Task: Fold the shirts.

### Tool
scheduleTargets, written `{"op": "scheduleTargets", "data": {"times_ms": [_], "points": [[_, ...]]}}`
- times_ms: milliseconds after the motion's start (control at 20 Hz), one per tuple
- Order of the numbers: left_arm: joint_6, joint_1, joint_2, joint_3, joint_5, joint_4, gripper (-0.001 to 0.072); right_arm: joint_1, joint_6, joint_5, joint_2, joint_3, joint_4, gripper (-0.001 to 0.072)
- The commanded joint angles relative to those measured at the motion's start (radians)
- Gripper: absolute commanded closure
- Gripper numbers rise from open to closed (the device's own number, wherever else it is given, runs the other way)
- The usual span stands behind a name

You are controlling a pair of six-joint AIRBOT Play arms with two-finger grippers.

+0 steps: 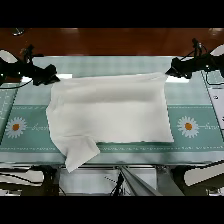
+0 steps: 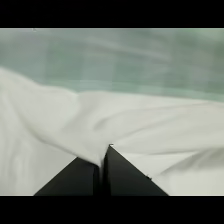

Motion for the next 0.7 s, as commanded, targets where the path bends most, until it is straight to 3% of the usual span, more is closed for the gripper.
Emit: {"op": "scheduleTargets", "data": {"times_ms": [0,250,650], "points": [[0.023,0.010,-0.004,-0.048,-0.178,0.135,0.0681,-0.023,0.004,0.161,-0.007,-0.009,-0.151,0.0689],[0.023,-0.017,-0.005,-0.154,-0.126,0.135,0.0681,-0.018,-0.018,0.150,-0.007,-0.124,-0.126,0.0689],[0.022,-0.009,-0.004,-0.155,-0.220,0.135,0.0678,-0.018,-0.038,0.166,-0.007,-0.174,-0.119,0.0689]]}}
